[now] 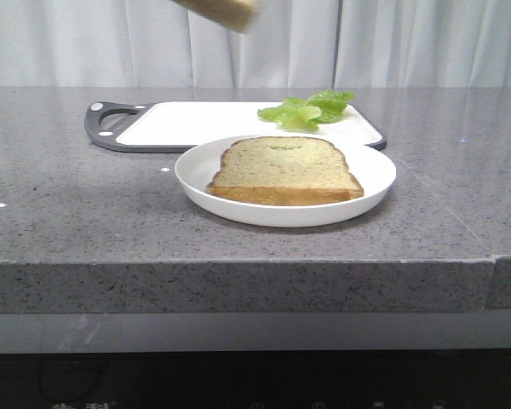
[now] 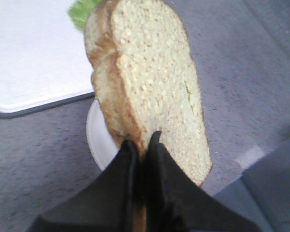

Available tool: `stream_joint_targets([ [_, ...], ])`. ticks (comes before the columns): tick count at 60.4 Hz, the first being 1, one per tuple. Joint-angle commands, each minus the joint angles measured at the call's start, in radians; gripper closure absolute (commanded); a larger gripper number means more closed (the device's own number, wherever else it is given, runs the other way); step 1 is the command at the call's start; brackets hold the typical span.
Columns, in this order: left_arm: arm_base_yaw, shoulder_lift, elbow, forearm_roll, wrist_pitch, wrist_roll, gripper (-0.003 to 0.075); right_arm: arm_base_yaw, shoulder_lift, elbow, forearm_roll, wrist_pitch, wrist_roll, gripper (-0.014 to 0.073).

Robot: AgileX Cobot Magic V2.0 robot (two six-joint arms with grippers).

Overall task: Left arm grabs bread, right arm adds lettuce
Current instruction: 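Grasp the top bread slice with the left gripper and lift it off, then reach the right gripper to the lettuce leaf on the cutting board and grasp it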

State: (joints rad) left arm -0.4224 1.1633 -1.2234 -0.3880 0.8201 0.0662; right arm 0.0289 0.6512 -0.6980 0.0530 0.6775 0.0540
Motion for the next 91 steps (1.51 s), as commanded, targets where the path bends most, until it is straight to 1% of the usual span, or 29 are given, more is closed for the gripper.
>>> stream_joint_targets([
  [1, 0.064, -0.101, 0.027, 0.041, -0.022, -0.039, 0.0741, -0.006, 0.006, -0.032, 0.002, -0.089, -0.007, 0.0221],
  [6, 0.144, -0.187, 0.091, 0.043, 0.011, -0.039, 0.0741, -0.006, 0.006, -0.032, 0.006, -0.114, -0.007, 0.0200],
  [11, 0.218, -0.266, 0.146, 0.056, 0.026, -0.039, 0.0741, -0.006, 0.006, -0.032, 0.009, -0.136, -0.007, 0.0142],
  [15, 0.257, -0.325, 0.180, 0.074, 0.026, -0.039, 0.0741, -0.006, 0.019, -0.032, 0.028, -0.153, -0.007, 0.0097],
  [18, 0.286, -0.368, 0.209, 0.088, 0.031, -0.039, 0.0741, -0.006, 0.042, -0.033, 0.055, -0.167, -0.007, 0.0082],
  [22, 0.308, -0.420, 0.240, 0.099, 0.031, -0.035, 0.0741, -0.006, 0.074, -0.037, 0.085, -0.179, -0.007, 0.0084],
  [33, 0.315, -0.486, 0.277, 0.127, 0.031, -0.035, 0.0741, -0.006, 0.227, -0.116, 0.164, -0.128, -0.039, 0.0084],
  [38, 0.315, -0.486, 0.277, 0.129, 0.031, -0.035, 0.0741, -0.005, 0.301, -0.163, 0.195, -0.116, -0.074, 0.0084],
  [43, 0.315, -0.486, 0.277, 0.129, 0.031, -0.035, 0.0741, -0.005, 0.379, -0.217, 0.253, -0.108, -0.117, 0.0084],
  [53, 0.315, -0.486, 0.277, 0.129, 0.031, -0.035, 0.0741, -0.005, 0.548, -0.365, 0.406, -0.081, -0.236, 0.0084],
  [76, 0.315, -0.486, 0.277, 0.129, 0.031, -0.035, 0.0741, -0.004, 0.888, -0.683, 0.685, -0.064, -0.463, 0.0084],
  [87, 0.315, -0.486, 0.277, 0.129, 0.029, -0.035, 0.0741, -0.003, 1.072, -0.854, 0.807, -0.008, -0.548, 0.0084],
  [91, 0.315, -0.486, 0.277, 0.129, 0.029, -0.035, 0.0741, -0.003, 1.139, -0.917, 0.830, 0.009, -0.562, 0.0084],
])
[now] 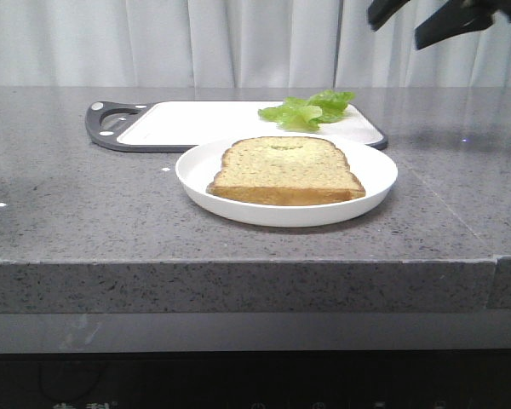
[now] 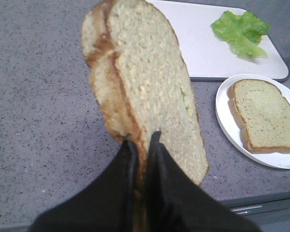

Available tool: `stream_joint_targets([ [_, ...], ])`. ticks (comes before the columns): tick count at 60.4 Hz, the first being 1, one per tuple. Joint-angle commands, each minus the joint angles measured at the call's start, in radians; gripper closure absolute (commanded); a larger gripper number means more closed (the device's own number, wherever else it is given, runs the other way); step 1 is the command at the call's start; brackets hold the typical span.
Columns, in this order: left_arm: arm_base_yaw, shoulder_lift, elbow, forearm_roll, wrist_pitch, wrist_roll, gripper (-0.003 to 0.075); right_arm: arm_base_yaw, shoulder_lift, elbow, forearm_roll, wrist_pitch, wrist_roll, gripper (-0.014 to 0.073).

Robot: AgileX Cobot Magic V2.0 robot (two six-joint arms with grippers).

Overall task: Left arm grabs bread, right arm adds lettuce
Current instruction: 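Reach the right gripper to the lettuce leaf on the cutting board and grasp it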

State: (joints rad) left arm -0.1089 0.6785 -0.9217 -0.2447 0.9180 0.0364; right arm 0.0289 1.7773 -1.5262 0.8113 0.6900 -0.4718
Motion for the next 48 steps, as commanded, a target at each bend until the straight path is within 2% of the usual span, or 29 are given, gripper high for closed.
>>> stream_joint_targets([
  [1, 0.001, -0.001, -0.024, -0.014, -0.068, -0.005, 0.0741, -0.003, 0.032, -0.107, 0.076, 0.001, -0.037, 0.0084],
  [16, 0.001, -0.001, -0.024, -0.016, -0.068, -0.005, 0.0741, -0.002, 0.224, -0.283, 0.102, 0.043, -0.037, 0.0084],
  [37, 0.001, -0.001, -0.024, -0.019, -0.068, -0.005, 0.0741, 0.049, 0.333, -0.363, 0.114, -0.004, -0.037, 0.0090],
  [42, 0.001, -0.001, -0.024, -0.019, -0.068, -0.005, 0.0741, 0.062, 0.333, -0.363, 0.114, -0.023, -0.043, 0.0153],
  [48, 0.001, -0.001, -0.024, -0.019, -0.068, -0.005, 0.0741, 0.066, 0.333, -0.363, 0.116, -0.052, -0.044, 0.0287],
])
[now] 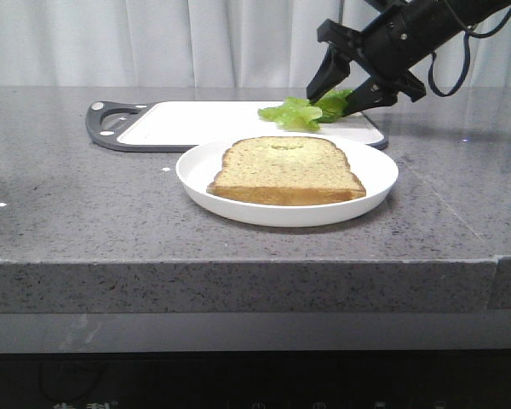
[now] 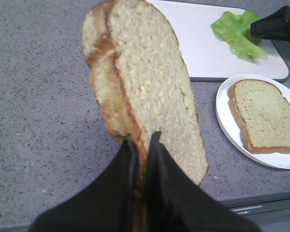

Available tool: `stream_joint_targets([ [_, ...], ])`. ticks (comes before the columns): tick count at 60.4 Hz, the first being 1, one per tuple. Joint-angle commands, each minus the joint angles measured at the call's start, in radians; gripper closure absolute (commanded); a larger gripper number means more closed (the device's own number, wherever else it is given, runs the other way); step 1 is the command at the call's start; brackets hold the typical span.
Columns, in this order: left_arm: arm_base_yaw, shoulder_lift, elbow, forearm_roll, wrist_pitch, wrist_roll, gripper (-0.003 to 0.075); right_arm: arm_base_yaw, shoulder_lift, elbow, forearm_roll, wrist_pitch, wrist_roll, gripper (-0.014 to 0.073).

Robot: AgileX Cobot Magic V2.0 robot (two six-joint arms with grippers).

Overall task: Left arm grabs bread, right arm adds lettuce
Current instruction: 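Reach the right gripper to the lettuce leaf on the cutting board and grasp it, then carry the lettuce with the right gripper onto the bread slice on the plate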

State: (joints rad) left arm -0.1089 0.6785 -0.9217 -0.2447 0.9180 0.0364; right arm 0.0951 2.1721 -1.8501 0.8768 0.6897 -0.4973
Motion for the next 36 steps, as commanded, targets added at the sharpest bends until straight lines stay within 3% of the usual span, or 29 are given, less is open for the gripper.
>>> stream_joint_targets([
  [1, 0.001, -0.001, -0.024, -0.019, -0.068, -0.005, 0.0741, 0.000, -0.062, -0.039, 0.050, -0.057, -0.019, 0.0319],
  [10, 0.001, -0.001, -0.024, -0.019, -0.068, -0.005, 0.0741, 0.000, -0.062, -0.039, 0.051, -0.083, -0.024, 0.0532],
  [19, 0.001, -0.001, -0.024, -0.019, -0.068, -0.005, 0.0741, 0.000, -0.071, -0.039, 0.062, -0.082, -0.024, 0.0657],
  [36, 0.001, -0.001, -0.024, -0.019, -0.068, -0.005, 0.0741, -0.001, -0.206, -0.033, 0.068, 0.035, -0.041, 0.0660],
])
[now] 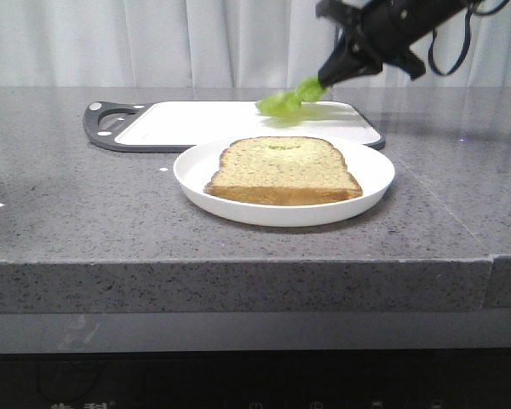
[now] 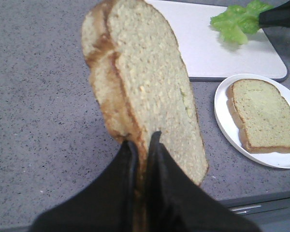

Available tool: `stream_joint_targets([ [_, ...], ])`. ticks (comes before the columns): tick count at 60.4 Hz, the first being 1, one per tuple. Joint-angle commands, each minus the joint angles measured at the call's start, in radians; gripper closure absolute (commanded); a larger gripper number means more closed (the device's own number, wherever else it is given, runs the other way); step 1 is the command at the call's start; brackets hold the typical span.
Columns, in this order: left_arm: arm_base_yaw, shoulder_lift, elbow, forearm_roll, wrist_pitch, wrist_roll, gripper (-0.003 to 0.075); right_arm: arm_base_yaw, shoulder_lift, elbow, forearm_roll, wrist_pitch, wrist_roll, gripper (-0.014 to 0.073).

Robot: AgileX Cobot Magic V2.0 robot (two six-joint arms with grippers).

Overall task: Left arm grabs bread, right arm adds lettuce
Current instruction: 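Carry the lettuce with the right gripper onto the bread slice on the plate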

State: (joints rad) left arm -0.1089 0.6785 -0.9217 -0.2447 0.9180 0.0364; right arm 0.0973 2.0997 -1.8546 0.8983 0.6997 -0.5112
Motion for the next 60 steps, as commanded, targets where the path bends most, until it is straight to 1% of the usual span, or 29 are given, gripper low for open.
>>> stream_joint_targets([
  [1, 0.001, -0.001, -0.024, -0.019, -0.068, -0.005, 0.0741, -0.003, -0.143, -0.023, 0.049, 0.037, -0.033, 0.0660],
  [6, 0.001, -0.001, -0.024, -0.019, -0.068, -0.005, 0.0741, 0.000, -0.225, 0.033, 0.091, 0.057, -0.097, 0.0660],
  [11, 0.001, -0.001, -0.024, -0.019, -0.068, -0.005, 0.0741, 0.000, -0.315, 0.138, 0.166, 0.049, -0.168, 0.0660],
  [13, 0.001, -0.001, -0.024, -0.019, -0.068, -0.005, 0.0741, 0.000, -0.360, 0.198, 0.212, 0.049, -0.231, 0.0660],
  [17, 0.001, -0.001, -0.024, -0.019, -0.068, -0.005, 0.0741, 0.000, -0.425, 0.306, 0.299, 0.051, -0.308, 0.0660],
  [25, 0.001, -0.001, -0.024, -0.019, -0.068, -0.005, 0.0741, 0.000, -0.549, 0.518, 0.473, 0.089, -0.510, 0.0660],
  [32, 0.001, -0.001, -0.024, -0.019, -0.068, -0.005, 0.0741, 0.000, -0.618, 0.686, 0.597, 0.144, -0.690, 0.0660],
  [36, 0.001, -0.001, -0.024, -0.019, -0.068, -0.005, 0.0741, 0.000, -0.639, 0.777, 0.656, 0.180, -0.766, 0.0660],
  [43, 0.001, -0.001, -0.024, -0.019, -0.068, -0.005, 0.0741, 0.000, -0.641, 0.892, 0.718, 0.211, -0.831, 0.0660],
  [48, 0.001, -0.001, -0.024, -0.019, -0.068, -0.005, 0.0741, 0.000, -0.625, 0.945, 0.726, 0.211, -0.852, 0.0660],
  [60, 0.001, -0.001, -0.024, -0.019, -0.068, -0.005, 0.0741, 0.007, -0.556, 0.955, 0.729, 0.224, -0.858, 0.0660],
])
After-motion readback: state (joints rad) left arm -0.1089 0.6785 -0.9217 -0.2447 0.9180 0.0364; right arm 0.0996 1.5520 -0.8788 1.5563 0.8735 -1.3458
